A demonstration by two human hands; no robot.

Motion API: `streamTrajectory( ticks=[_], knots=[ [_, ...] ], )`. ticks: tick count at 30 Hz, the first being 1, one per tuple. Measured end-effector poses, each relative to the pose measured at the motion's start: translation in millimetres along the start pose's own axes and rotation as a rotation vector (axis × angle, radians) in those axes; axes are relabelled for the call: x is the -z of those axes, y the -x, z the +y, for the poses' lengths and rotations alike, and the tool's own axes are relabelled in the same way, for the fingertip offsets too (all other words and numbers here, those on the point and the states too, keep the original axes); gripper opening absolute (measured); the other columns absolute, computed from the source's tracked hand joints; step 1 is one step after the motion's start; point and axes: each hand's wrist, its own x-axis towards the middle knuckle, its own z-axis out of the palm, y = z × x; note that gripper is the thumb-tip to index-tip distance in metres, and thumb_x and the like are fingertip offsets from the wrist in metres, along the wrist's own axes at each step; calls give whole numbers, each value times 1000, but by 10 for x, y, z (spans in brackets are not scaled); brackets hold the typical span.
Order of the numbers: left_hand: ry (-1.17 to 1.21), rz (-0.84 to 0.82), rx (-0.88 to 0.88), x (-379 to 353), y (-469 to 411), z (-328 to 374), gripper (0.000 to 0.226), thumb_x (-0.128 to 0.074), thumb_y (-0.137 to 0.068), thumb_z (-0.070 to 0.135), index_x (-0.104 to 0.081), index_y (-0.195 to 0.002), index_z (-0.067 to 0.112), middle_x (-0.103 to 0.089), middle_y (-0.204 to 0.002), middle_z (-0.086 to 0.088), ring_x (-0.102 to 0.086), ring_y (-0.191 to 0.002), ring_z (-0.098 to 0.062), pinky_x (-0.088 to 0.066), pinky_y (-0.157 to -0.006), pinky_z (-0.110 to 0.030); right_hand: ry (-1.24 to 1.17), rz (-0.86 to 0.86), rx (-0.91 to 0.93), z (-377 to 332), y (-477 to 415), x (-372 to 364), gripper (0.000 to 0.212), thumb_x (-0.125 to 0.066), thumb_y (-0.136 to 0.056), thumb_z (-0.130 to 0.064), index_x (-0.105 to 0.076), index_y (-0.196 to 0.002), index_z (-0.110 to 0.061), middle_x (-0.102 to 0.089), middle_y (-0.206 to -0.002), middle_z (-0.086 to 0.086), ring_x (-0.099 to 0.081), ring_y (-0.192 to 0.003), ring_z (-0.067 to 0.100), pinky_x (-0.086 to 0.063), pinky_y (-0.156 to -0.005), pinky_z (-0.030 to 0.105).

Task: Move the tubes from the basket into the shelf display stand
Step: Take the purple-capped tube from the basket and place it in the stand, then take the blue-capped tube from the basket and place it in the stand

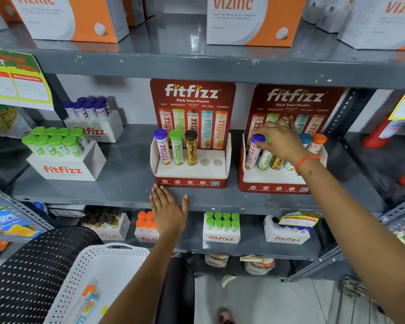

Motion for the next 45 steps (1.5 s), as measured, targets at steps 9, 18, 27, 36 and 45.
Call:
streamTrajectory(
  ticks=[9, 18, 27, 36, 45],
  knots=[
    [5, -4, -10, 25, 17, -2, 93, -1, -85, 70, -4, -149, 3, -7, -158, -17, -4, -145, -32, 3, -115, -38, -68, -63, -25, -5, 3, 23, 58, -61, -89, -16, -38, -141, -28, -53, -140, 7, -37, -126, 31, -25, -112, 52],
    [93, 134, -52, 251, 188, -233, 87, -2, -91, 63, -16, -147, -2, -13, -155, -23, -11, -144, -34, 2, -117, -37, -550, 368, 132, -1188, 392, -429, 43, -58, -88, -13, -48, -129, -6, -53, -127, 17, -45, -119, 29, -35, -102, 31],
    [34, 196, 397, -53, 1413, -1853, 69, -29, -97, 44, -19, -144, -5, -23, -151, -27, -19, -142, -37, -8, -117, -40, -842, -169, 372, -3060, 1077, -2170, 41, -44, -81, -24, -58, -112, -1, -62, -111, 19, -53, -107, 30, -39, -96, 33],
    [-69, 65, 789, -370, 2578, -2966, 66, -32, -93, 35, -28, -139, -12, -34, -145, -30, -33, -135, -41, -12, -113, -42, -500, -695, 795, -4258, 1936, -3495, 37, -57, -81, -1, -60, -118, 0, -59, -121, 25, -52, -110, 45, -44, -99, 46],
    [-134, -99, 805, -600, 2693, -3094, 63, -26, -92, 28, -24, -143, -9, -26, -150, -28, -24, -140, -38, -15, -116, -42, 42, -659, 1404, -4936, 2107, -3854, 42, -33, -97, -7, -42, -137, -9, -49, -137, 15, -33, -133, 38, -41, -104, 48]
  ],
)
